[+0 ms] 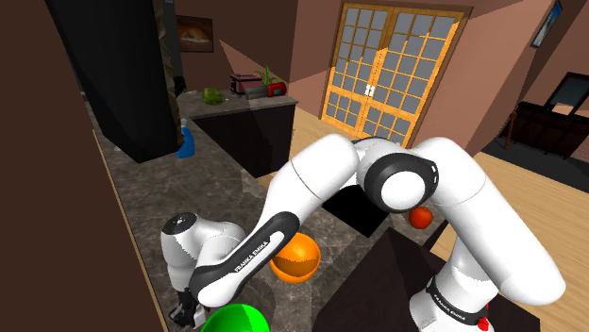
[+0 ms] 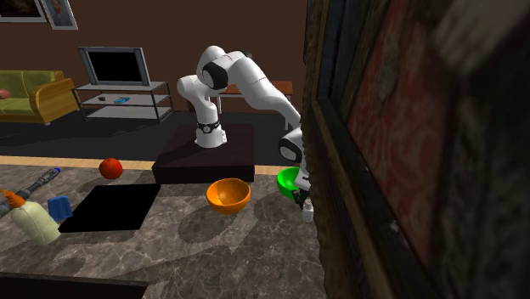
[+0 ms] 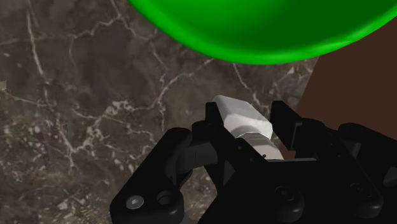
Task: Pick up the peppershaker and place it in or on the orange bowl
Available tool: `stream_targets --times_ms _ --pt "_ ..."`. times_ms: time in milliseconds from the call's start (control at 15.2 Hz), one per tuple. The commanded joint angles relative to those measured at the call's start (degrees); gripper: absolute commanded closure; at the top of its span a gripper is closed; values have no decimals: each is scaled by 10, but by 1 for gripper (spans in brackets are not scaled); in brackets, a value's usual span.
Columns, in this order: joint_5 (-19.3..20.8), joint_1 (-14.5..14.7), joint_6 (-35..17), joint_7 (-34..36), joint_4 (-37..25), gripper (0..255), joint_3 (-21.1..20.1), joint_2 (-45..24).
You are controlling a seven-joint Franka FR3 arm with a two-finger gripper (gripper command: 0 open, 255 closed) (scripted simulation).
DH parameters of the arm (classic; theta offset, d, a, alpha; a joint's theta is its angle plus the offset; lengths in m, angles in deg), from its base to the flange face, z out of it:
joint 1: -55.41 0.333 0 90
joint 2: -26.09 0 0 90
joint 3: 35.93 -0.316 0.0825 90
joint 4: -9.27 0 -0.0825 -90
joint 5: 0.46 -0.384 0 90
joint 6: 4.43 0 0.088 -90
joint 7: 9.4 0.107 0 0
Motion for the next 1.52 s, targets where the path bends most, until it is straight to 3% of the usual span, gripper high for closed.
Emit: stream_targets --times_ms 0,1452 --pt "0 0 0 0 0 255 0 0" --pt "-23 -19 83 -5 29 255 -24 113"
